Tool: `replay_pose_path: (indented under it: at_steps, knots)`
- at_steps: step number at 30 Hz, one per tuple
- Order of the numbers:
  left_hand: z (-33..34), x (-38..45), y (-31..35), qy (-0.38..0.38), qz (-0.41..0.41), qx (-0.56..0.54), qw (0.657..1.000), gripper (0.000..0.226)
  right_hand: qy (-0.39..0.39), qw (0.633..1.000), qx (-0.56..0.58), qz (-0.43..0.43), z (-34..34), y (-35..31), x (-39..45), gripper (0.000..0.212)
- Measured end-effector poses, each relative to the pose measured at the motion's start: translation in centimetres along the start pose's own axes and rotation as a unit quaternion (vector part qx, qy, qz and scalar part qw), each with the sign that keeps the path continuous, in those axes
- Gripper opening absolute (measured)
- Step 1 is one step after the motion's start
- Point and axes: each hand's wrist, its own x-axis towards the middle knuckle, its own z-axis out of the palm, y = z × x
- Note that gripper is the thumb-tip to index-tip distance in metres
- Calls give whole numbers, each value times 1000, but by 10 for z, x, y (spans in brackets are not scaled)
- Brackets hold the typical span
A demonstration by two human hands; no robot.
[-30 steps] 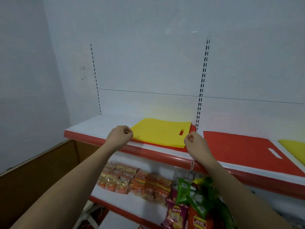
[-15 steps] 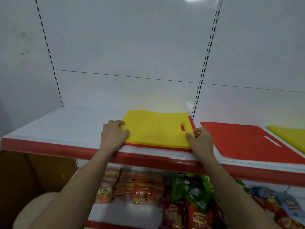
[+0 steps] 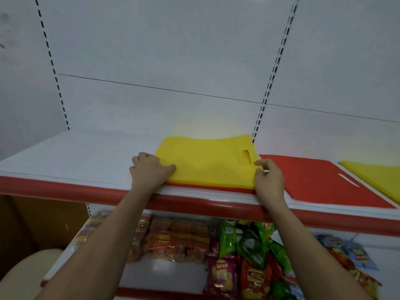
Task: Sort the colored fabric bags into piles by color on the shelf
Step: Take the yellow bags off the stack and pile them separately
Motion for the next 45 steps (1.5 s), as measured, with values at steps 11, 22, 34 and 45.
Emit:
replay_pose_path:
  at_steps: [11, 22, 34, 45]
  knots:
    - [-57, -22, 47, -24, 18, -235, 972, 35, -40, 999, 35, -3, -60, -57, 21, 32]
    - [-38, -128, 163, -115, 67, -434, 891, 55, -94, 993, 55, 51, -237, -14, 6, 44]
    - [49, -233, 309, -215, 102, -398, 886, 52, -58, 993, 35, 99, -435, 74, -21, 46]
    - [134, -238, 411, -276, 137, -324, 894, 59, -41, 986, -12, 161, -504, 185, 26, 45]
